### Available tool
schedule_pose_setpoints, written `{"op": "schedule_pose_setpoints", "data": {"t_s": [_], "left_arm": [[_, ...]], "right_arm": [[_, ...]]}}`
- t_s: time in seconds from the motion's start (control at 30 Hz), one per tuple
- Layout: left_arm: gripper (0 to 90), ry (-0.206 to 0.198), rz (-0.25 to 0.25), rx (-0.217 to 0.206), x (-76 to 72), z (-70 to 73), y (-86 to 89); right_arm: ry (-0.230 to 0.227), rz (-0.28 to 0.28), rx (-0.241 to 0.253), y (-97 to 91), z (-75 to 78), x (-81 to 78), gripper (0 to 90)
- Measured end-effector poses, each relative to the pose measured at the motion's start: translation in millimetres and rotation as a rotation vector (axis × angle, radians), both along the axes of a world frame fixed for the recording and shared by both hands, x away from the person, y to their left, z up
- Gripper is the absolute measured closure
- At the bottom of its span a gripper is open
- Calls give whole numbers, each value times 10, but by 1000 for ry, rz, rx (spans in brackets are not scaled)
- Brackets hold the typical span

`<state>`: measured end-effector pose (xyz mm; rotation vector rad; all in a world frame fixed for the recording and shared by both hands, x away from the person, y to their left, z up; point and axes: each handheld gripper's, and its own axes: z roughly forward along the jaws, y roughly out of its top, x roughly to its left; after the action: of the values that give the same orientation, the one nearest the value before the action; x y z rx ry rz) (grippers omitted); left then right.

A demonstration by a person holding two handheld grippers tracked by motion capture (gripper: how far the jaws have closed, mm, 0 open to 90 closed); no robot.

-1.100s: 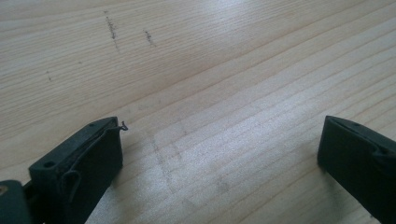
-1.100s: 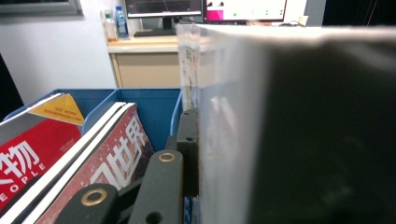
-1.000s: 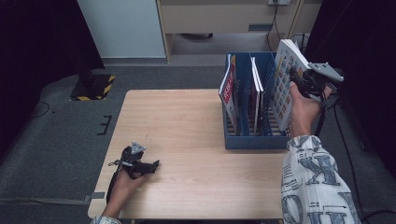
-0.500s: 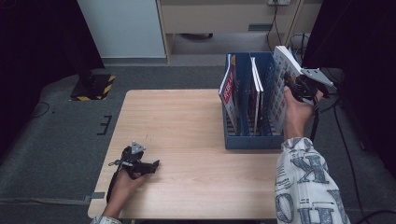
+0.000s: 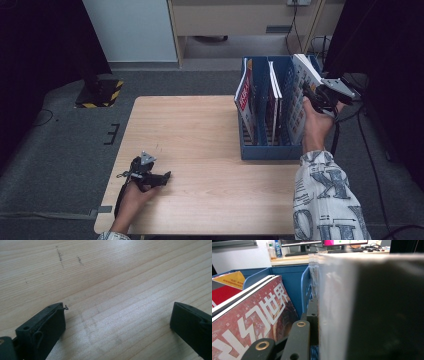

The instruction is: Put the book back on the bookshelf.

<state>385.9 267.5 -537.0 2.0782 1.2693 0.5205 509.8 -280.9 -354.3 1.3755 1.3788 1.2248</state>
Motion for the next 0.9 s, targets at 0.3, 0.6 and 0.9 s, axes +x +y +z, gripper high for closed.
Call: {"op": "schedule_pose_setpoints", "data": {"t_s": [0.3, 0.6, 0.9], "left_arm": [[0, 0, 1, 0, 0, 0, -1], [0, 0, 1, 0, 0, 0, -1], [0, 0, 1, 0, 1, 0, -2]], "right_arm": [[-6, 2, -1, 20, -34, 15, 739], [-7, 1, 0, 18, -89, 26, 739], [-17, 4, 6, -21, -107, 43, 739]]}}
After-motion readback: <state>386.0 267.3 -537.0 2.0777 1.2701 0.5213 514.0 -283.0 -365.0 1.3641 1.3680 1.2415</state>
